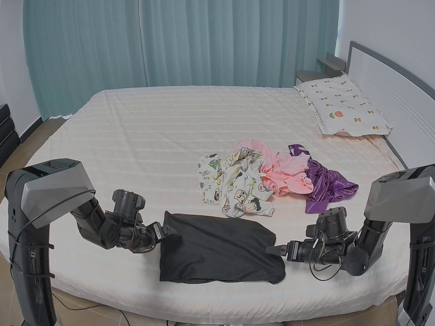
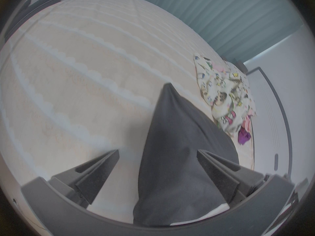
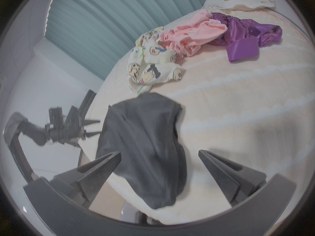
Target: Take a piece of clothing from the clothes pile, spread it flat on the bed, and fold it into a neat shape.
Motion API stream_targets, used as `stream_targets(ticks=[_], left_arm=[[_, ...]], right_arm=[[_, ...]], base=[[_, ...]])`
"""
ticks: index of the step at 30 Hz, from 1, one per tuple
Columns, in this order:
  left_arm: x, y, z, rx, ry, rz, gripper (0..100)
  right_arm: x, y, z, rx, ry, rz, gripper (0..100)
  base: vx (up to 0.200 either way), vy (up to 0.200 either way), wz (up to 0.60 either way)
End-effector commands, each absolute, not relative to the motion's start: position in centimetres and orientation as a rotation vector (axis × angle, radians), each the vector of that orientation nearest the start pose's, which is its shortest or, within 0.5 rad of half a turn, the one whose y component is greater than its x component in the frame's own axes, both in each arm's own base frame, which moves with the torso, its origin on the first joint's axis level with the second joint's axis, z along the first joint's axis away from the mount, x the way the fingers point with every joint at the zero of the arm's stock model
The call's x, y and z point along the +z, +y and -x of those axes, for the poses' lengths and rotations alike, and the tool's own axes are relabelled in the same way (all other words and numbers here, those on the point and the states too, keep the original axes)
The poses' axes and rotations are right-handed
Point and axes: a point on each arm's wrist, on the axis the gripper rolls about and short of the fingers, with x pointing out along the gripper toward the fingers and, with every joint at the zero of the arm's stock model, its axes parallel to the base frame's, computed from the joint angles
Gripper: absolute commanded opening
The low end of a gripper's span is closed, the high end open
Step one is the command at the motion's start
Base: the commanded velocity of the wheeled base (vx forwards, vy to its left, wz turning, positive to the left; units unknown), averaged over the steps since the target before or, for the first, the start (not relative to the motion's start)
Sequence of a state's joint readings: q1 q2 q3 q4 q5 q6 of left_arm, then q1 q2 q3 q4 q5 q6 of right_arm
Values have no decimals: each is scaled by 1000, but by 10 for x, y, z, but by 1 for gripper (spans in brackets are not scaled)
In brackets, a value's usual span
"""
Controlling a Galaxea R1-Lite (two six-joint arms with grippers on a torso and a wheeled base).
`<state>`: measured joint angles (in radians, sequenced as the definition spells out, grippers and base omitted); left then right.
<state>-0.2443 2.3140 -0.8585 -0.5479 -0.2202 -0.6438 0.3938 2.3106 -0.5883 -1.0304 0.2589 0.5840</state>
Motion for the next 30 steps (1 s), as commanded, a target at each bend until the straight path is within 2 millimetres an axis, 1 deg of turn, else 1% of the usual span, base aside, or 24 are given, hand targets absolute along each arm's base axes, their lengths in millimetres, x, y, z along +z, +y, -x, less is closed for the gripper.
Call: stream_targets(ticks=[1,3,4,6,9,16,21,22,30], left_arm=[[-14,-97,-323,-185,1024,553,100],[-14,-97,-323,-185,1023,554,100],[-13,-97,-325,-176,996,585,100],[-12,-99,-327,-170,981,611,100],[-10,-102,-329,-171,976,625,100],[-6,-103,-332,-174,955,624,100],[-4,-104,-334,-150,934,613,100],[-4,-104,-334,-148,934,613,100],[-5,-103,-334,-142,939,613,100]], right_arm=[[-26,153,-346,337,853,-608,100],[-25,155,-349,333,846,-616,100],[-32,158,-360,265,828,-639,100],[-39,160,-363,237,825,-636,100],[-40,161,-364,226,831,-629,100],[-44,168,-366,167,840,-589,100],[-45,172,-369,158,826,-584,100],[-45,172,-370,156,825,-584,0],[-46,172,-370,125,816,-580,0]], base=[[0,0,0],[0,0,0],[0,0,0],[0,0,0],[0,0,0],[0,0,0],[0,0,0],[0,0,0],[0,0,0]])
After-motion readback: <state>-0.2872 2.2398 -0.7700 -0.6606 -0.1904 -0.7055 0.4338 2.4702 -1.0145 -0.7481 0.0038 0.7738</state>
